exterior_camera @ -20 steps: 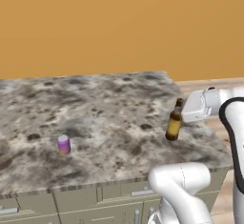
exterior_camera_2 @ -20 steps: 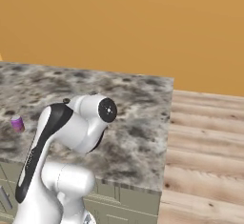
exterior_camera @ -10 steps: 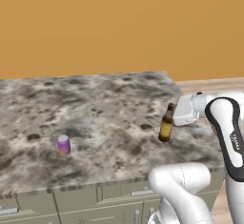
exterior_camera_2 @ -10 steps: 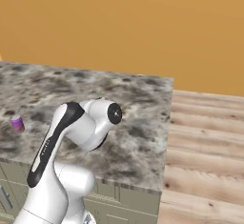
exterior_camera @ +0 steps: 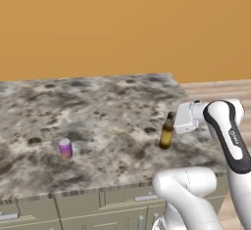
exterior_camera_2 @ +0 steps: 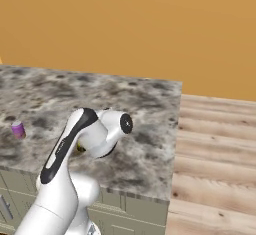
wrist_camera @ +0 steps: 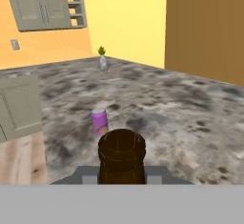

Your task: Move the drinks to the dining counter.

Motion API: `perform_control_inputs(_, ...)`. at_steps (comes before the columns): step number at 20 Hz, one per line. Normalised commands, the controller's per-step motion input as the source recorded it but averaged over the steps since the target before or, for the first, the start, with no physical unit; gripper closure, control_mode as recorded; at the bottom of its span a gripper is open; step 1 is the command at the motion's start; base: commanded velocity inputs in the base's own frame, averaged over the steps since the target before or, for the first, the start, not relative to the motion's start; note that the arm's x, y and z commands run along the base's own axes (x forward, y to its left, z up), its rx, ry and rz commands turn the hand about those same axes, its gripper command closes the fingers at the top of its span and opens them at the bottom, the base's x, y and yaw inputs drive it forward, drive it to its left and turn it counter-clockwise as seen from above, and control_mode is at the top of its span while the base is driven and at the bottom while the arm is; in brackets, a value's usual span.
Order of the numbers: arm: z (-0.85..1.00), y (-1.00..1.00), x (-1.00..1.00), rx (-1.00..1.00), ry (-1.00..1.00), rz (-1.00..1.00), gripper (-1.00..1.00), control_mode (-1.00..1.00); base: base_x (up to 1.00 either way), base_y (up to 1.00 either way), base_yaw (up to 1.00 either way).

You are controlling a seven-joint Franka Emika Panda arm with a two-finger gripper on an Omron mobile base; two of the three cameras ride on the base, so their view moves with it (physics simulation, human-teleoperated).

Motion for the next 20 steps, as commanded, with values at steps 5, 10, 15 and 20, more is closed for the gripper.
perform_control_inputs(5, -0.36, 0.00, 0.19, -0.01, 0.00, 0.05, 1.00, -1.00, 0.00, 0.00, 0.00)
perform_control_inputs(10, -0.41, 0.00, 0.25, -0.02, -0.02, 0.02, 1.00, -1.00, 0.00, 0.00, 0.00)
perform_control_inputs(15, -0.39, 0.00, 0.23, -0.02, -0.03, 0.02, 1.00, -1.00, 0.00, 0.00, 0.00)
perform_control_inputs(20, -0.40, 0.00, 0.25, -0.01, -0.01, 0.02, 1.00, -1.00, 0.00, 0.00, 0.00)
